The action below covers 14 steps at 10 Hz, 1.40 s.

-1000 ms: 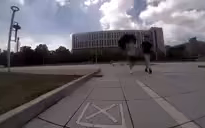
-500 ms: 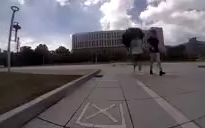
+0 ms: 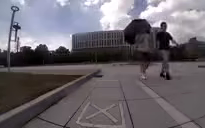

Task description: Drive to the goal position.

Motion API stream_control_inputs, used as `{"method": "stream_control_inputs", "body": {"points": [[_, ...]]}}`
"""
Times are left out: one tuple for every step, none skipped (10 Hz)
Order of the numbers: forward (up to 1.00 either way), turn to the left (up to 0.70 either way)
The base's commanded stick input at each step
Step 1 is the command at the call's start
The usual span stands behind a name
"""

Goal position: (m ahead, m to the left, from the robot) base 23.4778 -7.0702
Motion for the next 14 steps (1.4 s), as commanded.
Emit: {"method": "stream_control_inputs", "body": {"points": [[0.06, 0.0], [0.06, 0.0], [0.06, 0.0], [0.06, 0.0], [0.05, 0.0], [0.05, 0.0], [0.06, 0.0], [0.06, 0.0], [0.06, 0.0], [0.06, 0.0], [0.06, 0.0], [0.05, 0.0], [0.05, 0.0], [0.06, 0.0]]}}
